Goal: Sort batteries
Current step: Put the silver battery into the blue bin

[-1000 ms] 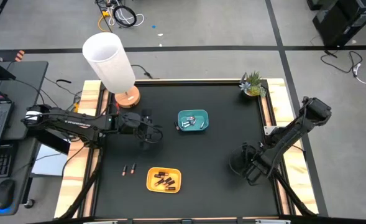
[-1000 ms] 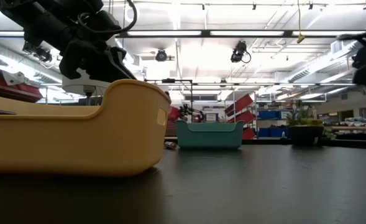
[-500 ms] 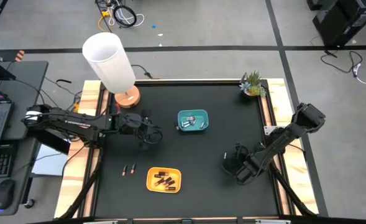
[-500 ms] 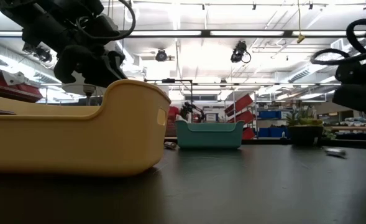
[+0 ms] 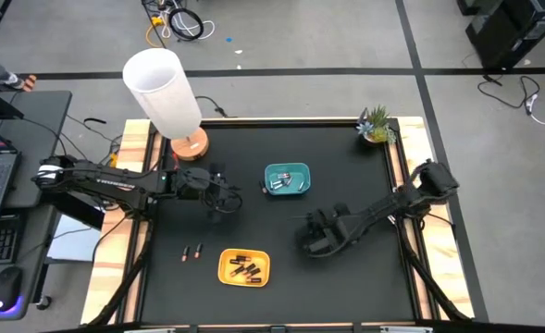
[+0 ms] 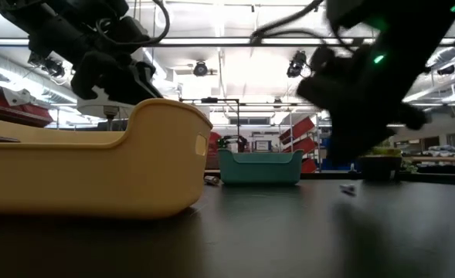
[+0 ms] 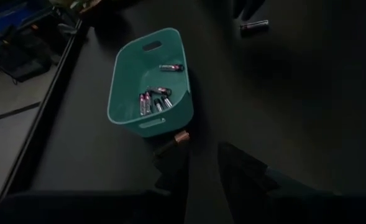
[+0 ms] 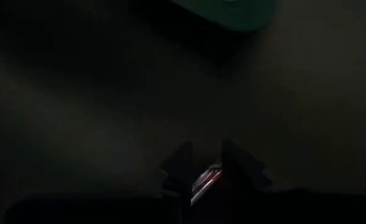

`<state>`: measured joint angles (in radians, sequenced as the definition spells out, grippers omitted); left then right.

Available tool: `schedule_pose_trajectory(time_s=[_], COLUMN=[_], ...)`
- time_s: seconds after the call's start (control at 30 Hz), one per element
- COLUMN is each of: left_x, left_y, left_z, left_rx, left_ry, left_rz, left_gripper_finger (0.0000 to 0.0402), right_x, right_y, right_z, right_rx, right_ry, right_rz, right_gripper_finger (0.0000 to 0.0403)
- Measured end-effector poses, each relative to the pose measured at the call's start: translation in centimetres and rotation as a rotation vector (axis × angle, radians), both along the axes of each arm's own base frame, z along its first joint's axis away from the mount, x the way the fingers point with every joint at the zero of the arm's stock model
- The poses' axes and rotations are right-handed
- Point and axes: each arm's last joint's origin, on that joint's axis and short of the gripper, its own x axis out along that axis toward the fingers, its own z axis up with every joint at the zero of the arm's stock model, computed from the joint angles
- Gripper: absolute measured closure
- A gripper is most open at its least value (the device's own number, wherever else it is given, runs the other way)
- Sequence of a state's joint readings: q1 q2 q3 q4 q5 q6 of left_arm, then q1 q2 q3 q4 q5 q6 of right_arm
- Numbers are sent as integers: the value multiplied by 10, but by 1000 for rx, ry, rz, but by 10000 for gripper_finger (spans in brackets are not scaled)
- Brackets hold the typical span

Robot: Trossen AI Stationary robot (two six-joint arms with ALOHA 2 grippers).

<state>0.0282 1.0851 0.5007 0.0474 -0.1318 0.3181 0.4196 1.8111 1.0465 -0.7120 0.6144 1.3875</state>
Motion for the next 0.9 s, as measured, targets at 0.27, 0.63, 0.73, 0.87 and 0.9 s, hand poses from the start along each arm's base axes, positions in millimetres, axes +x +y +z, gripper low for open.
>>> schedule_pose_trajectory(time_s=[0.27, 0.63, 0.73, 0.87, 0.9], left_x=[-1, -1, -2, -2, -2], left_y=[0, 0, 0, 0, 0], left_z=[-2, -2, -3, -4, -4], left_rx=[-6, -11, -11, -11, -11], left_ry=[23, 25, 32, 44, 45], left_rz=[4, 5, 6, 6, 6], left_gripper_finger=[303, 303, 303, 303, 303], right_x=[14, 19, 11, -1, -5], right_y=[-14, -20, -16, -10, -9], right_z=[-19, -4, 14, 35, 37], right_rx=[7, 7, -18, -1, 2], right_ry=[54, 35, 65, 127, 137], right_rz=[8, 101, 224, 458, 516], right_gripper_finger=[330, 330, 330, 330, 330])
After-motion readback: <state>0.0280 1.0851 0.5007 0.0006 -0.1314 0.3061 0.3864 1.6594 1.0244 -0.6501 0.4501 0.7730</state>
